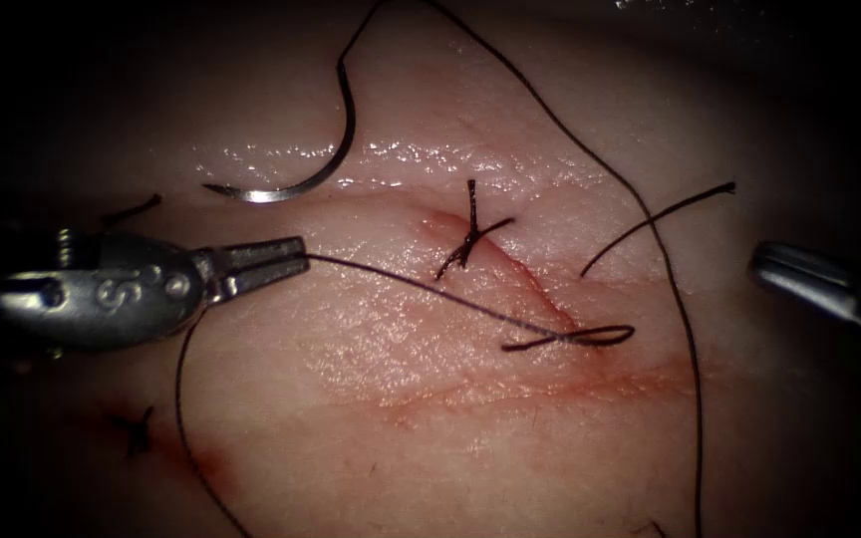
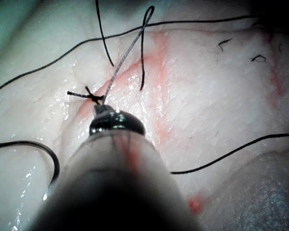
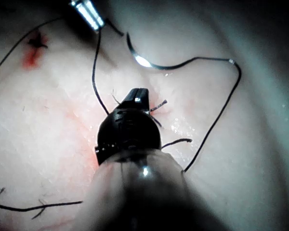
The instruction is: Wound Closure
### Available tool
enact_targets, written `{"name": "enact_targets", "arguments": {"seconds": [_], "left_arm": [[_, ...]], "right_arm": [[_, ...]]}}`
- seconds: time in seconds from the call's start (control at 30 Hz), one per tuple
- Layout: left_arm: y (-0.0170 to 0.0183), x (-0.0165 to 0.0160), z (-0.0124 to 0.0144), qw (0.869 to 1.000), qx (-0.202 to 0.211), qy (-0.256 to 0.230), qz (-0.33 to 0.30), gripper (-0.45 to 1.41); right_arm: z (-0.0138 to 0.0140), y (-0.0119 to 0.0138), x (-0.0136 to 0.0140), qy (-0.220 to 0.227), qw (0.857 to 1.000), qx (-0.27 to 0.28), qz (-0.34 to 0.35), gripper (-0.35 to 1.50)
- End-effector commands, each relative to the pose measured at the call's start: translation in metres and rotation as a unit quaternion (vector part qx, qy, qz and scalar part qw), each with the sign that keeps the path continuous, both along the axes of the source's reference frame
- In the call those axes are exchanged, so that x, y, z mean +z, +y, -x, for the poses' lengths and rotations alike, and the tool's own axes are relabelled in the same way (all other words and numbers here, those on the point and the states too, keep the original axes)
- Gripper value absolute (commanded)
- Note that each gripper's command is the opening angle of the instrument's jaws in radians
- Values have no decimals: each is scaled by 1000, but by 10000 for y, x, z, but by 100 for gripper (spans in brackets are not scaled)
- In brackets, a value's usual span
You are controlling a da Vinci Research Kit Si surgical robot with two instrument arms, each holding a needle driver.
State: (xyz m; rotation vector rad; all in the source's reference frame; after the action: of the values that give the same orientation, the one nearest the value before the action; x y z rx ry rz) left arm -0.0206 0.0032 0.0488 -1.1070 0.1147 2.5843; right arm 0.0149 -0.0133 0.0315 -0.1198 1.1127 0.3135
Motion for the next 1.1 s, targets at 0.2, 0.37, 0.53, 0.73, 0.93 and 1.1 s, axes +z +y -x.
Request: {"name": "enact_targets", "arguments": {"seconds": [0.2,0.37,0.53,0.73,0.93,1.1], "left_arm": [[7,8,17,999,19,-35,-3,-45],[18,9,36,997,8,-74,3,-45],[33,18,57,995,-16,-92,19,-45],[50,39,76,995,-45,-86,32,-45],[46,61,81,995,-70,-56,41,-45],[36,73,83,995,-75,-49,44,-45]], "right_arm": [[-56,11,64,25,997,-78,5,-35],[-89,-5,94,43,991,-125,16,-35],[-100,-19,98,61,988,-138,29,-35],[-102,-26,89,87,985,-146,33,-35],[-94,-20,80,135,986,-95,38,-35],[-88,-14,74,170,984,-28,40,-35]]}}
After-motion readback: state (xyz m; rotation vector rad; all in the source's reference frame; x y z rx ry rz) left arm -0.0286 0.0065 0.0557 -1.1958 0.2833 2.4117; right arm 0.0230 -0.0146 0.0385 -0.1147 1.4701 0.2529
